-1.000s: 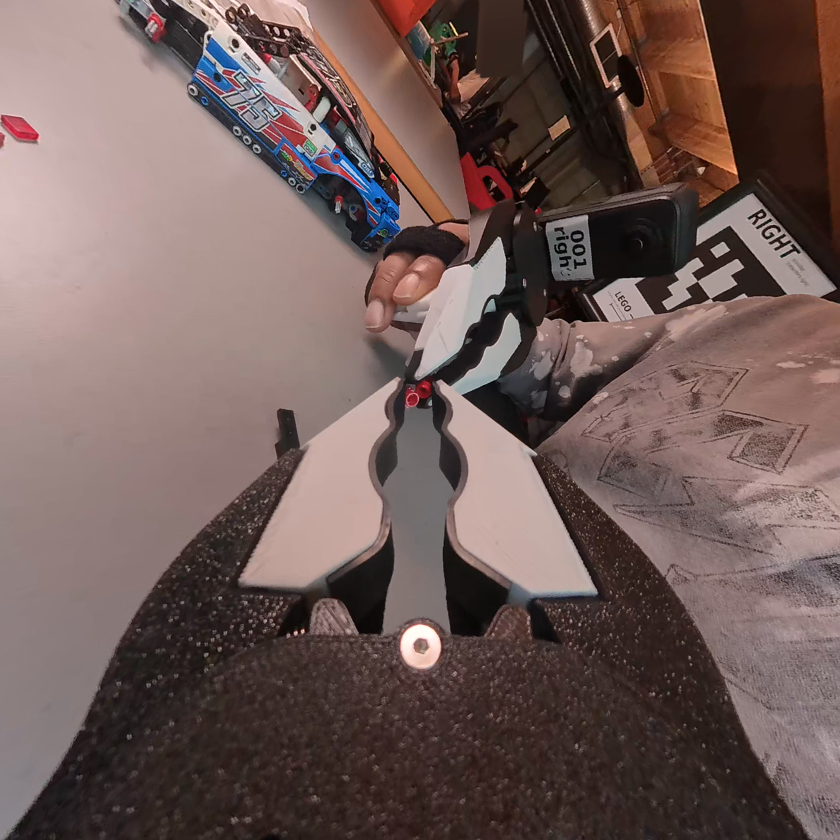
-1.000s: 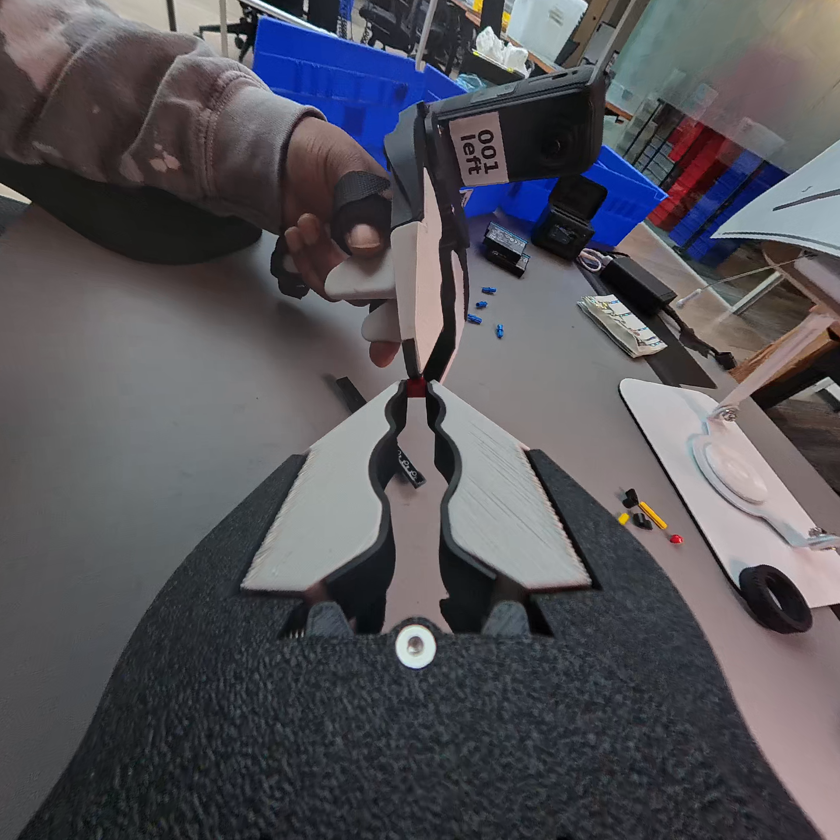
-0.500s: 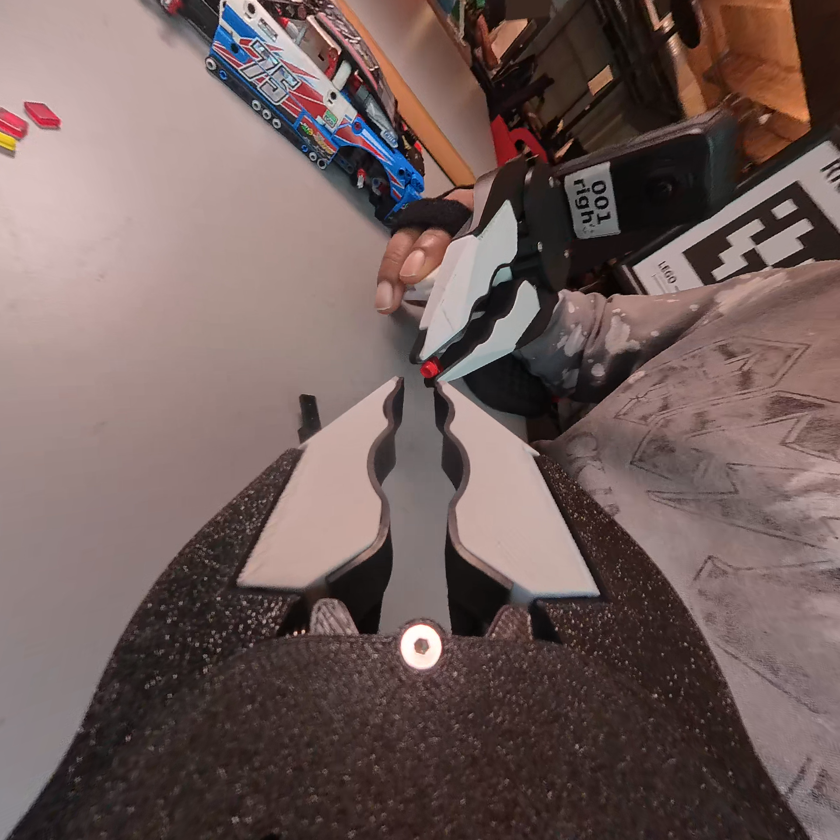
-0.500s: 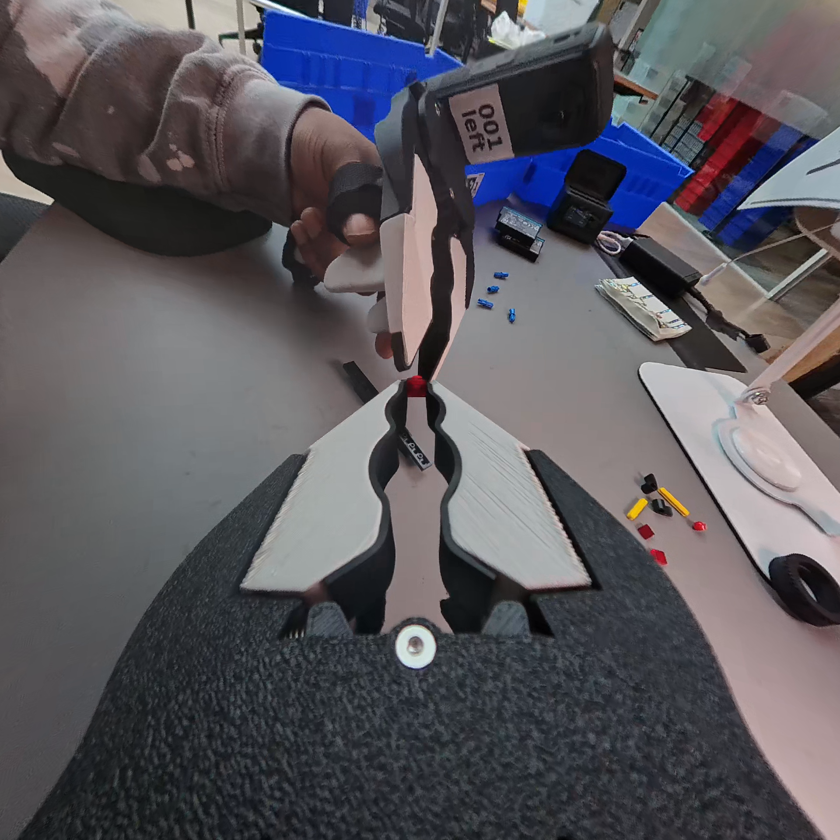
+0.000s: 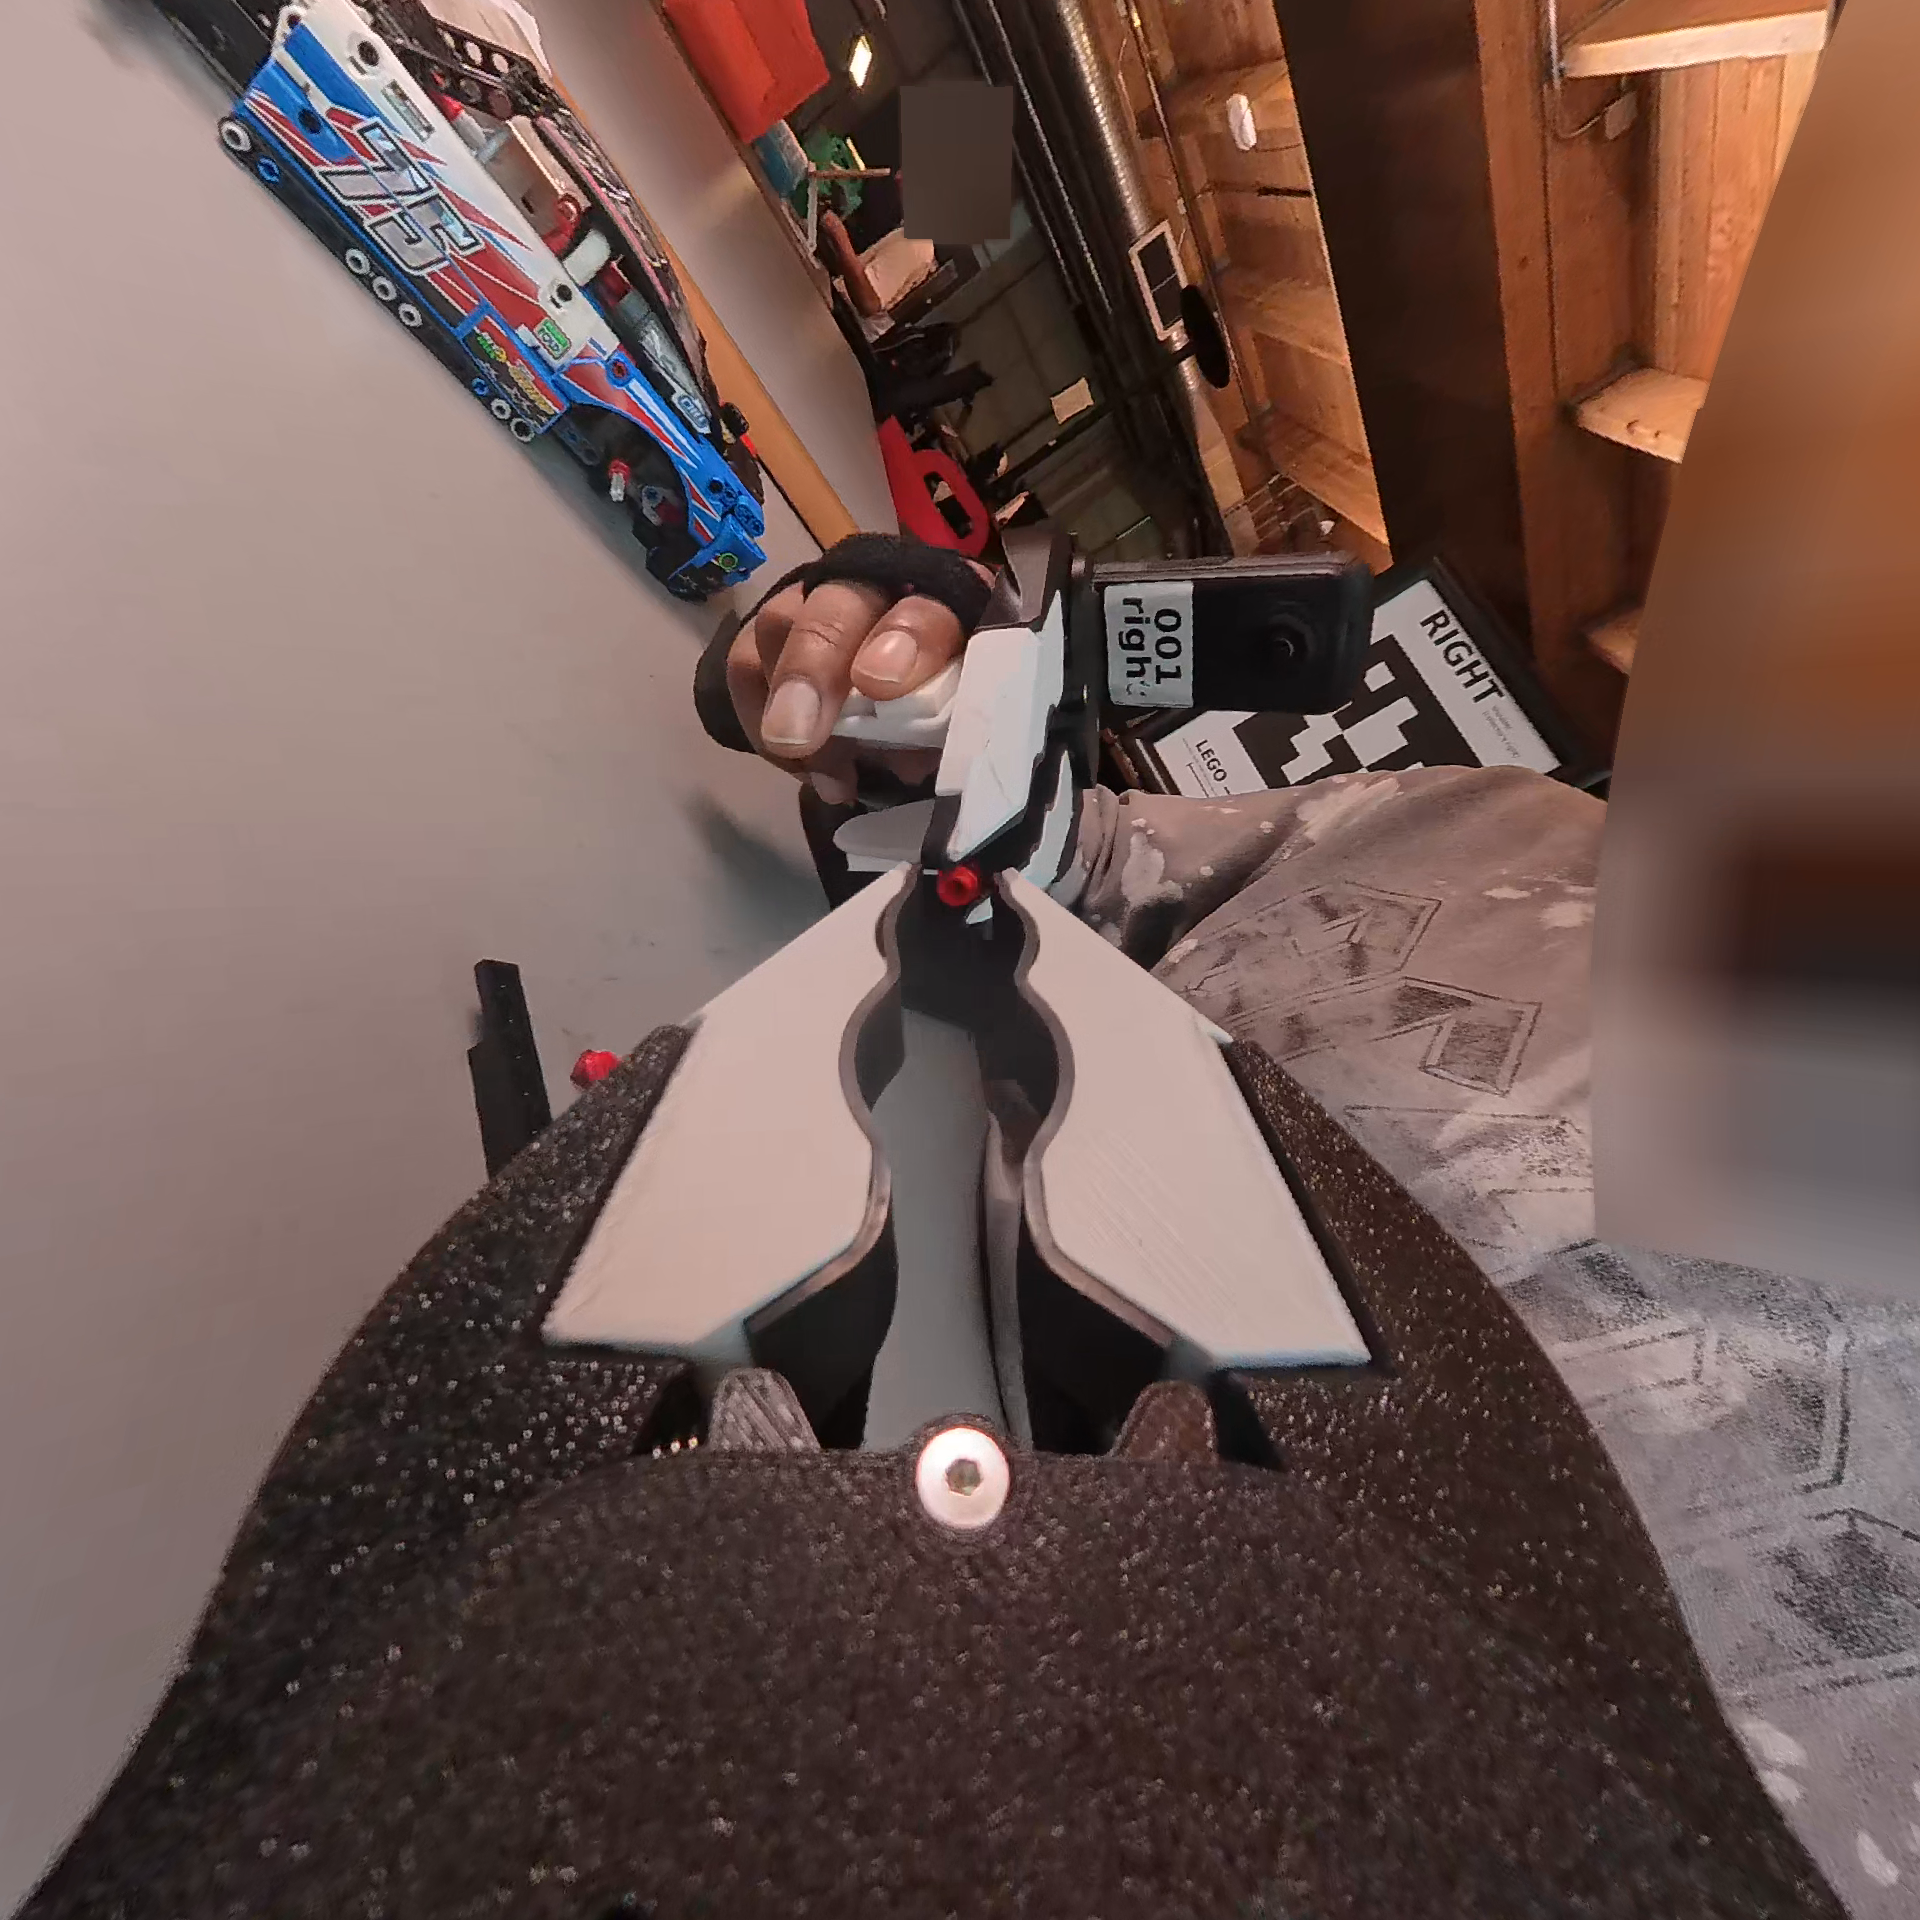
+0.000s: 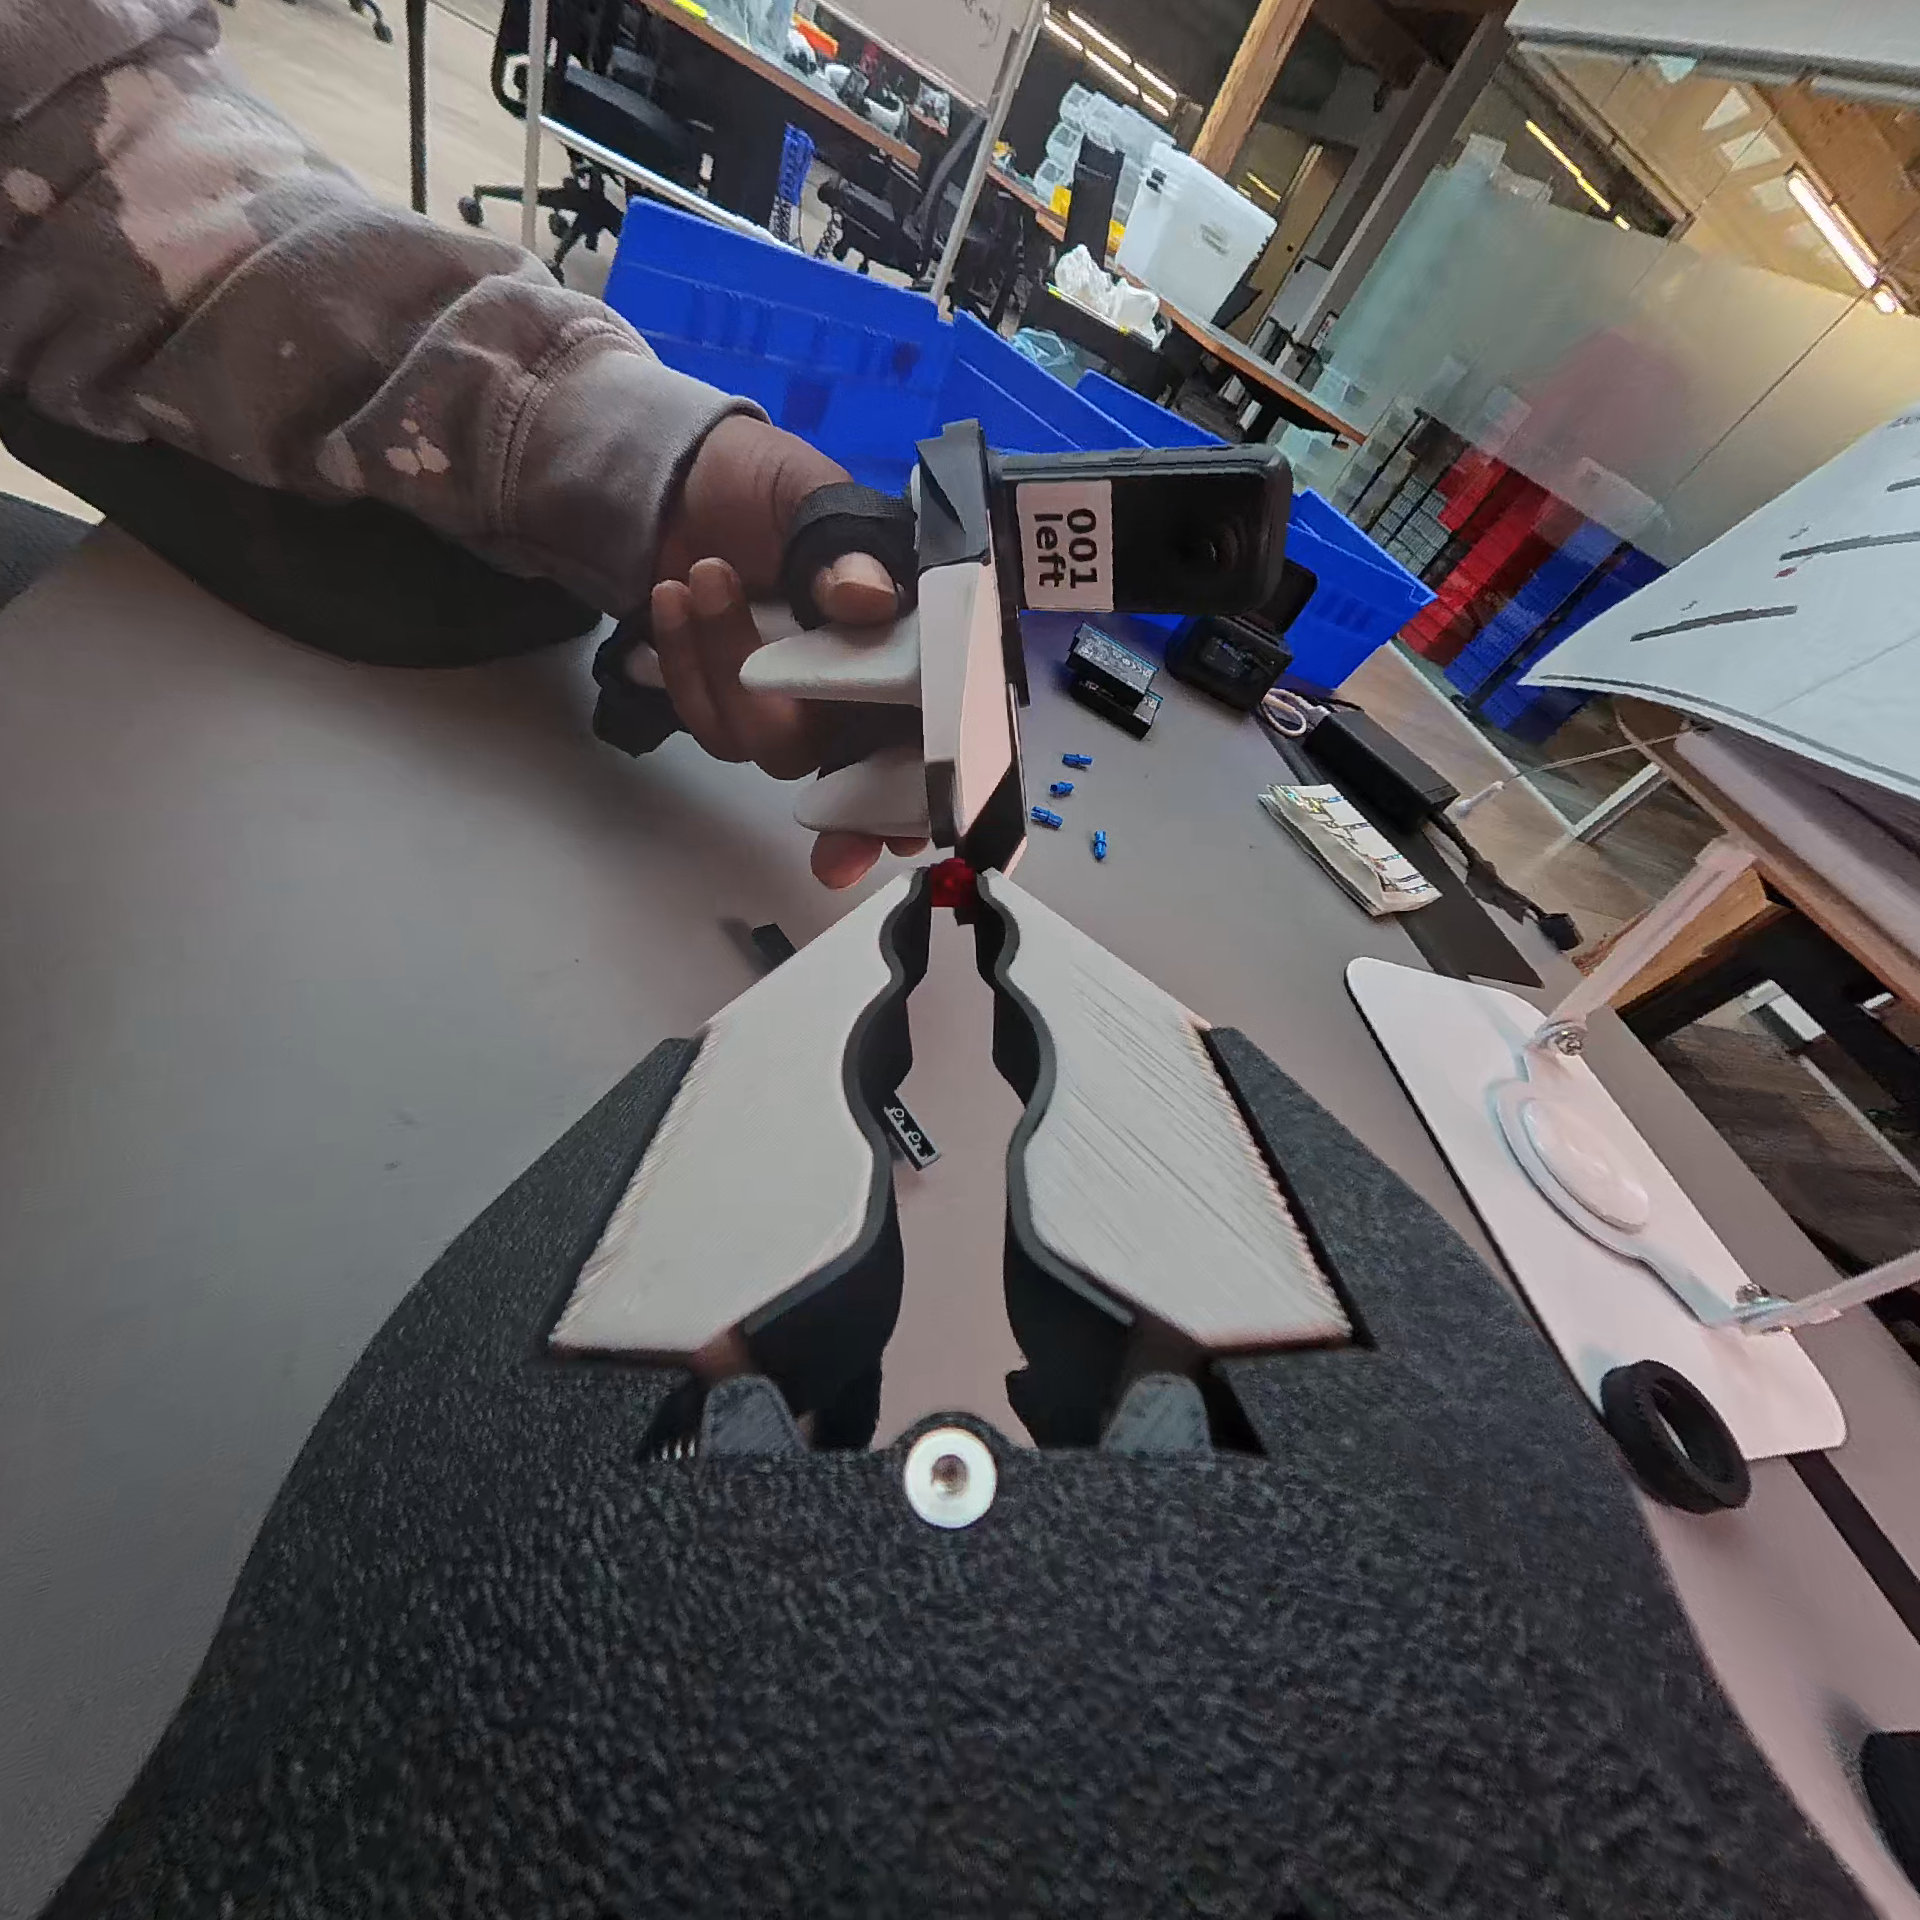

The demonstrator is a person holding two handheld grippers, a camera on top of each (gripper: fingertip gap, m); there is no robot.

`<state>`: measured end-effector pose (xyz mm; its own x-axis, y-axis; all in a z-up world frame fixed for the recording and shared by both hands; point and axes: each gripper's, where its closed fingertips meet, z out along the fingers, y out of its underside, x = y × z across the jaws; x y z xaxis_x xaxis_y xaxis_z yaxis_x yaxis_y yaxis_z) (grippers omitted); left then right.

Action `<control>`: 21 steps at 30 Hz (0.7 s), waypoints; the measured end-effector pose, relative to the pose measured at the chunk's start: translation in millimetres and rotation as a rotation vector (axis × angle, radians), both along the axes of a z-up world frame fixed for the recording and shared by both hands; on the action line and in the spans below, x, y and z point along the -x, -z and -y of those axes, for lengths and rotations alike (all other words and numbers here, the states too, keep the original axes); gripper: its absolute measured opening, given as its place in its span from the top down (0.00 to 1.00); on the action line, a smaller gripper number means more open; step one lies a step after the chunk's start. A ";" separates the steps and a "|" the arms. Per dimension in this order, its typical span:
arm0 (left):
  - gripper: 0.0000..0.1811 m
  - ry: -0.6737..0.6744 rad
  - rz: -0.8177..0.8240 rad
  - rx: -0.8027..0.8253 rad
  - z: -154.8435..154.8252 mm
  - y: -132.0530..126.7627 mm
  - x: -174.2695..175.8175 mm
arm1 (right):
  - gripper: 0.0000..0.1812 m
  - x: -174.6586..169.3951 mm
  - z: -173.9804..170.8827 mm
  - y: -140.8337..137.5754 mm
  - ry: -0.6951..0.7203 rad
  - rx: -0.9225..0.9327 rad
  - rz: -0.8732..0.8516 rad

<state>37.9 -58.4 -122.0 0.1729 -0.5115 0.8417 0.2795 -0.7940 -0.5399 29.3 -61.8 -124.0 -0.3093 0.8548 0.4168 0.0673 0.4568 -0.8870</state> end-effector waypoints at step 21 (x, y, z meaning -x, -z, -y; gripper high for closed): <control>0.98 -0.122 -0.219 -0.151 -9.6 1.4 26.6 | 0.96 -8.9 -23.9 -11.1 0.047 0.011 -0.024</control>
